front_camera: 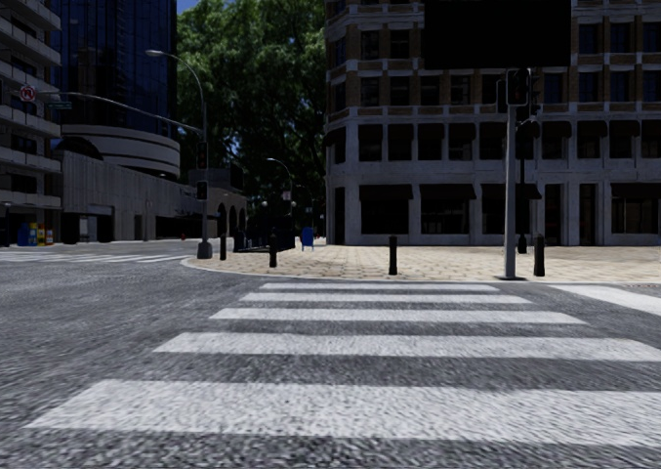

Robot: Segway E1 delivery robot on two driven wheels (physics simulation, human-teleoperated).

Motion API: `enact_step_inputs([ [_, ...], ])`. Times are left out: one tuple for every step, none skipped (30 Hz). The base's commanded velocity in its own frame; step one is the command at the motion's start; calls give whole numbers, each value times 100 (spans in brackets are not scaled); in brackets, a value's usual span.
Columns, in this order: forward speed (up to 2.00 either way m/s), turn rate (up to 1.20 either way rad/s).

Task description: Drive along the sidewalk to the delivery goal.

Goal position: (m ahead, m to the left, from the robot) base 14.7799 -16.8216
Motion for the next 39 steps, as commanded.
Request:
enact_step_inputs([
  [200,-18],
  [200,-18],
  [200,-22],
  [200,-23],
  [200,-23],
  [200,-23],
  [200,0],
  [200,0],
  [200,0],
  [200,0],
  [200,0],
  [200,0],
  [200,0],
  [200,0],
  [200,0],
  [200,-22],
  [200,-22],
  [200,-30],
  [200,-30],
  [200,0],
  [200,0],
  [200,0],
  [200,0],
  [200,0],
  [200,0],
  [200,0],
  [200,0],
  [200,0],
  [200,0],
  [200,0],
  [200,0],
  [200,0],
  [200,0],
  [200,0],
  [200,0],
  [200,0],
  [200,0],
  [200,0],
  [200,0],
])
